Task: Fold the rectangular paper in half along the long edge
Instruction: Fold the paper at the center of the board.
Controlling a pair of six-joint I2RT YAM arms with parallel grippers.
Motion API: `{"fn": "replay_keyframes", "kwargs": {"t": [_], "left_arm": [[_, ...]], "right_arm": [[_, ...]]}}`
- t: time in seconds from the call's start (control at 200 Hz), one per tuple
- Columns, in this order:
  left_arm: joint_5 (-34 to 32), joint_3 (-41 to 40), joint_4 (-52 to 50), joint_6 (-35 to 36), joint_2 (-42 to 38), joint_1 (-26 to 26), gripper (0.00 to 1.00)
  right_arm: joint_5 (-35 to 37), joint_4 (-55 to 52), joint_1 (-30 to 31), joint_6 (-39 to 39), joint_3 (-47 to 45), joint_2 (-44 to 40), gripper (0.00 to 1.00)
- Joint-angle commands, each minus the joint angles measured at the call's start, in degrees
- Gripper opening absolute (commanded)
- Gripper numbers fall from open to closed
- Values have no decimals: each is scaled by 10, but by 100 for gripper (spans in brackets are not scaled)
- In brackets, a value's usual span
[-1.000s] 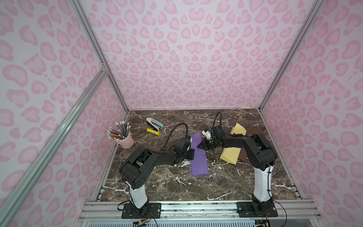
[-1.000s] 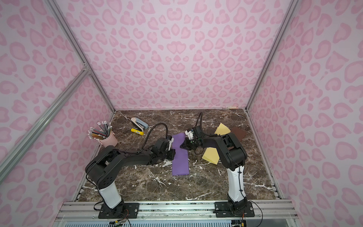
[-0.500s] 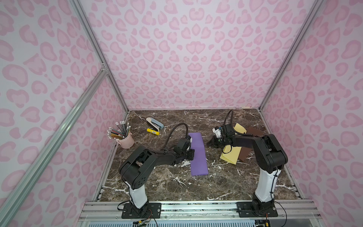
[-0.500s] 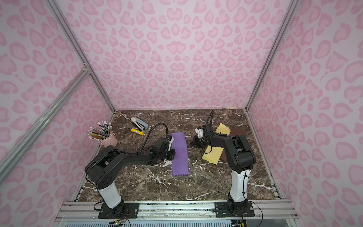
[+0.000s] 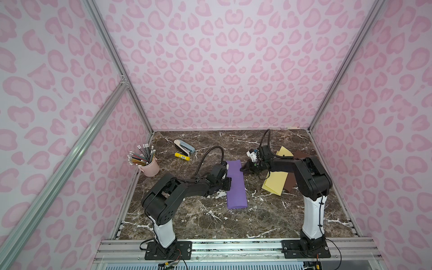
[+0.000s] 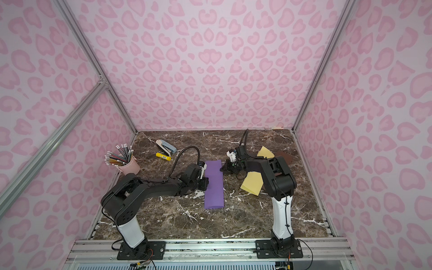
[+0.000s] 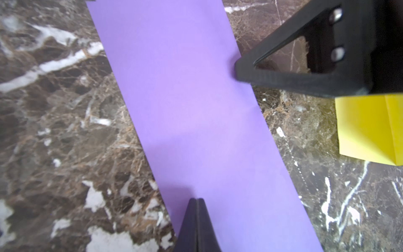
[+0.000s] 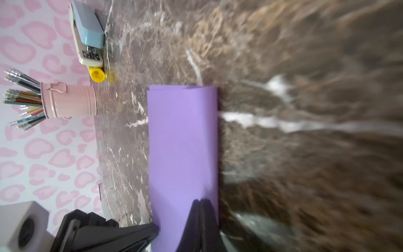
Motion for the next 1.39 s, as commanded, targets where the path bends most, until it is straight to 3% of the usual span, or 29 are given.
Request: {"fn": "replay_keyframes", "kwargs": {"t": [0.0, 0.12, 0.27, 0.46, 0.665, 0.925, 1.135, 1.39], "left_arm": [[-13, -9, -91, 2, 0, 0, 4], [-12, -9, -90, 3, 5, 0, 4], [-11, -8, -88, 2, 10, 0, 4], [-11, -8, -89, 3, 7, 0, 4], [-11, -10, -88, 2, 7, 0, 4], [-12, -11, -90, 3, 7, 0, 4], [-12, -9, -92, 3, 7, 0, 4], [-11, -7, -92, 3, 6, 0, 4]], "right_arm": [[42, -18, -29, -16, -17, -6, 0], [16, -43, -37, -38, -10, -20, 0], [-3, -49, -2, -46, 17, -49, 0], [2, -55, 38, -37, 81, 10, 0], [29, -35, 7, -14, 76, 50, 0], [38, -48, -45, -38, 31, 26, 0], [-36, -9, -12, -23, 43, -13, 0], [2, -17, 9, -7, 127, 66, 0]]}}
